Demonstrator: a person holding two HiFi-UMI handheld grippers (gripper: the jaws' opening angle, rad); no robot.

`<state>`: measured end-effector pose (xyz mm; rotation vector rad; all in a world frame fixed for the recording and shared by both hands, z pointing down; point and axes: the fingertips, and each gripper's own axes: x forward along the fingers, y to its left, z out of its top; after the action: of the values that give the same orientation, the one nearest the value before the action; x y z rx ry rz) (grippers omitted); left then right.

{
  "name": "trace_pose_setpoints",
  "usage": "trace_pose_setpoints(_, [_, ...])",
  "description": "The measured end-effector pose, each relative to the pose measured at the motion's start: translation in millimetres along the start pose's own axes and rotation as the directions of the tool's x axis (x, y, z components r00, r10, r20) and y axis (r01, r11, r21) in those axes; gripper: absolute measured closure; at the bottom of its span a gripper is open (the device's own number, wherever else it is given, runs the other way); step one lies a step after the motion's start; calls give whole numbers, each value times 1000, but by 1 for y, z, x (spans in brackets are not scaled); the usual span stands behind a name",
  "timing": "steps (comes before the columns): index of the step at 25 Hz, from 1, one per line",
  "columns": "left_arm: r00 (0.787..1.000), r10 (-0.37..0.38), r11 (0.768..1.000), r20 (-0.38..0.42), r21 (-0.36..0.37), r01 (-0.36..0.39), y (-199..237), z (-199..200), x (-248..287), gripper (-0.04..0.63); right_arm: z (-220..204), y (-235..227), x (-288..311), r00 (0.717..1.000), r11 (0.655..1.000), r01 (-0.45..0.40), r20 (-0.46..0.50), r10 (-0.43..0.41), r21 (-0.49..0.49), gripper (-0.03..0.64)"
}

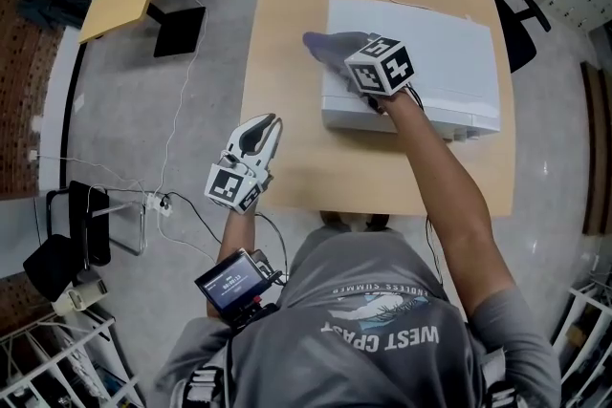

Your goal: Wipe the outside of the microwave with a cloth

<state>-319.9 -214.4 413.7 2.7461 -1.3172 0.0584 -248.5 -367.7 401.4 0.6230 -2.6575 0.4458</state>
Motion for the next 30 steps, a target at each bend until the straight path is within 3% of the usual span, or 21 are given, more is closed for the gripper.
trace_pose_setpoints(3, [999,-31,999,26,-29,31,4,10,10,532,29,31,-18,973,974,-178,172,153,138,541])
trace_pose_setpoints(8, [990,-90,992,112,-81,99,2,43,32,525,65,79,-52,882,902,-404,329,339,155,541])
trace_pose_setpoints(12, [974,-144,979,177,-118,166,-3,72,50,301,75,104,-71,830,865,-496,336,444,82,541])
trace_pose_setpoints(15, [952,-217,966,217,-92,241,-19,89,59,267,73,116,-84,799,841,-541,332,501,32,540])
trace_pose_setpoints(18, [928,-303,948,217,-36,317,-41,98,68,267,69,127,-96,775,818,-575,308,552,-20,540])
trace_pose_setpoints(21, [916,-349,936,197,25,351,-57,103,77,271,65,129,-103,778,820,-569,279,562,-65,540])
trace_pose_setpoints(22, [917,-353,935,187,47,351,-60,104,79,294,65,128,-105,784,826,-558,275,557,-81,540])
trace_pose_setpoints(24, [921,-349,937,174,82,339,-64,104,82,418,67,125,-109,792,840,-531,286,540,-114,536])
trace_pose_setpoints(26, [927,-331,943,177,91,319,-65,106,85,488,71,122,-114,794,850,-509,308,524,-136,522])
trace_pose_setpoints(30, [940,-291,956,180,95,278,-64,110,92,518,73,113,-120,796,869,-477,354,491,-132,493])
